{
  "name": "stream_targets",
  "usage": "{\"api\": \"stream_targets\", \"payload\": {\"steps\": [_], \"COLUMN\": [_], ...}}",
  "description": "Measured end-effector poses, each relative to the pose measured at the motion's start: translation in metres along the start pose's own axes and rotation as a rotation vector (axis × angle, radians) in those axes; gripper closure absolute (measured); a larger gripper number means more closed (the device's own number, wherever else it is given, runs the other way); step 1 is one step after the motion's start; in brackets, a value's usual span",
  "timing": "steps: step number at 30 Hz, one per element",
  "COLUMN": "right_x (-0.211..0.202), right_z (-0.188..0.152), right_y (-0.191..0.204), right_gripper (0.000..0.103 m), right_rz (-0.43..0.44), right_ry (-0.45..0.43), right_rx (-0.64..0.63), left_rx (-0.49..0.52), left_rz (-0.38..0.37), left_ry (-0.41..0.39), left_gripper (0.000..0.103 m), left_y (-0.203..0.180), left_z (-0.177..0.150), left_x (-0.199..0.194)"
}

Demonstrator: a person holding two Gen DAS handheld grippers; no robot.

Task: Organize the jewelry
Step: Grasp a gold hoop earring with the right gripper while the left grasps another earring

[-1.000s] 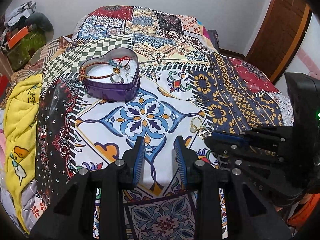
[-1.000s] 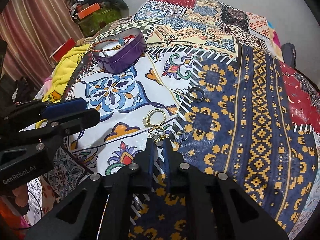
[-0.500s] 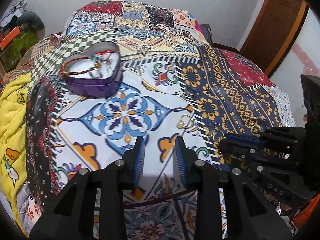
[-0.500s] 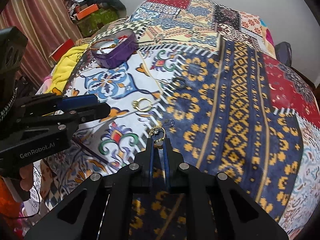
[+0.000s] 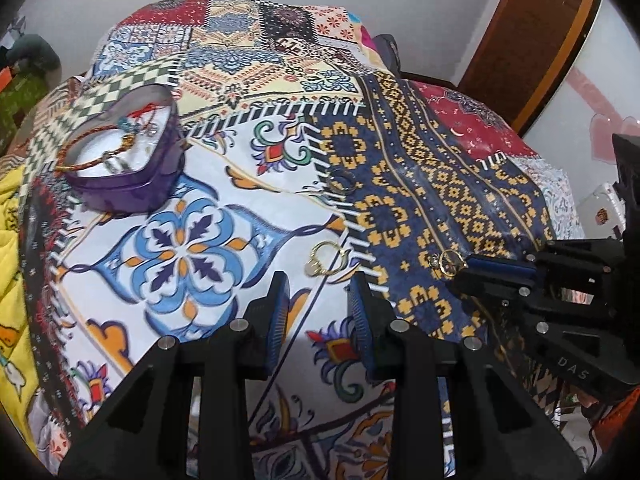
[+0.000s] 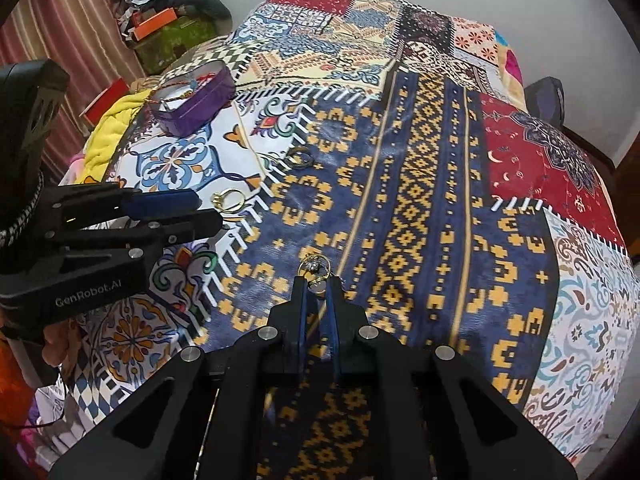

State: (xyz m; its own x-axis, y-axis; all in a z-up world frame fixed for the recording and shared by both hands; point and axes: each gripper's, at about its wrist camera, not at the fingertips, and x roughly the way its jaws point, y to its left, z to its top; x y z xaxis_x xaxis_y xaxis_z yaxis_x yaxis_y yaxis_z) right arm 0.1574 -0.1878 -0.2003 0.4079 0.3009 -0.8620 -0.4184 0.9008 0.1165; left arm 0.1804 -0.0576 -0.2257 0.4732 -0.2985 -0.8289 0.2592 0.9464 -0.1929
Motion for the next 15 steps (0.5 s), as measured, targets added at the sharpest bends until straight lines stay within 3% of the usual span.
{"api": "stream_targets", "payload": {"steps": [2,7,15], "right_x": [-0.001,-0.008,-0.013], "right_z": [0.0,0.003,0.0], "right_y": [-0.003,-0.012,-0.014], "right_gripper": [0.094,0.08,0.08], "right_rz": [-0.003,-0.022,-0.003], "right_ry": [-0.001,-0.025,-0.031], "right_rx": [0.006,0.027,0.022], "left_rx": [-0.001,0.04,0.101], "left_rz": [-0.02,-0.003,0.049], "left_ry": [-0.004,-0.005,-0.009], "left_gripper": [0.072,0.072,0.072], "left_y": [0.0,-0.007,-0.019], "left_z": [0.002,0.008,0.014], "left_x": [0.004,0.012,0.023]}}
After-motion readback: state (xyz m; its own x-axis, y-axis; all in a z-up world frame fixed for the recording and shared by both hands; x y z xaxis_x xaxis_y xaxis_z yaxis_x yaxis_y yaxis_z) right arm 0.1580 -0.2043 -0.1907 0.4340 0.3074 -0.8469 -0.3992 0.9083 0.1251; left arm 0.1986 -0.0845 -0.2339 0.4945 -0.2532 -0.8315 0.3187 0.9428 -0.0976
